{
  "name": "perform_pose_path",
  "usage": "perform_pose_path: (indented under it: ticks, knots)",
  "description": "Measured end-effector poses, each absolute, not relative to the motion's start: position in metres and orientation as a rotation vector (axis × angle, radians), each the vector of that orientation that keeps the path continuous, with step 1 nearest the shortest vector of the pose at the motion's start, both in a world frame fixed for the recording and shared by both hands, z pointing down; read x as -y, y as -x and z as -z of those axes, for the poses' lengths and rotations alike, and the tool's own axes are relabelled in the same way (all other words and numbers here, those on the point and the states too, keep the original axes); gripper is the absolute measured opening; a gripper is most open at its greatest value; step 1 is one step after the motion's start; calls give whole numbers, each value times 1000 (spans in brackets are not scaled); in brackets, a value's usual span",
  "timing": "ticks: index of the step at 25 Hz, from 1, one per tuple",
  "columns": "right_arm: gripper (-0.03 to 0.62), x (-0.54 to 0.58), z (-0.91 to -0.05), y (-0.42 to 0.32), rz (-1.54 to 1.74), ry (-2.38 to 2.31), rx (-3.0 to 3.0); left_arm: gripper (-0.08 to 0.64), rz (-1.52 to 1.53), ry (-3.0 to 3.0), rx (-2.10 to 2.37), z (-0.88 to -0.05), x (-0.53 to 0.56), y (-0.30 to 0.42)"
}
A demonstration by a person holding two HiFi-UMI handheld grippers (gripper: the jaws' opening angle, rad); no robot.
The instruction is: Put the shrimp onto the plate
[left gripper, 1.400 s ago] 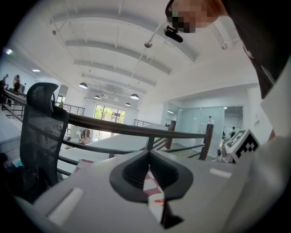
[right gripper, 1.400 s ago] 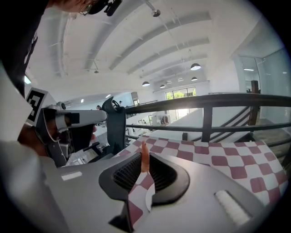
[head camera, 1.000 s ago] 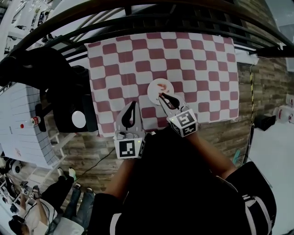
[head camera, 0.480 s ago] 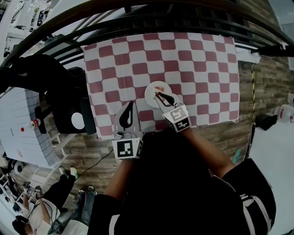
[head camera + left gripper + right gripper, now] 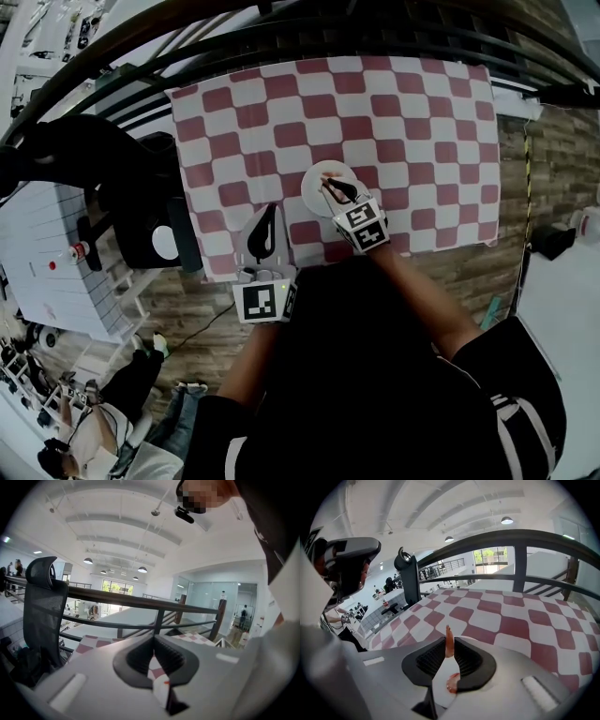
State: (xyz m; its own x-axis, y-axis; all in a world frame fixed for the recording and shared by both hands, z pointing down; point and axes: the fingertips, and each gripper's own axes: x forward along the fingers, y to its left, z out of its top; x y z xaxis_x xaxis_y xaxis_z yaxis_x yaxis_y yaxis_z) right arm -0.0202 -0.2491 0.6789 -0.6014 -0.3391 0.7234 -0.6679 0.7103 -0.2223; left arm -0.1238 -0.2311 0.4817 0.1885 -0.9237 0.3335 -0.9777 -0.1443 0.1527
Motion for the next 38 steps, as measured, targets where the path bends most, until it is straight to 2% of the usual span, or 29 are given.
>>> perform_pose_path:
  ticks: [22, 38]
  knots:
    - [57, 236, -734, 27, -632, -636, 2125, 9, -266, -2101, 1818, -489, 223, 142]
    - [60, 236, -735, 27, -584, -627, 2117, 9, -270, -2109, 1812, -488, 234, 139]
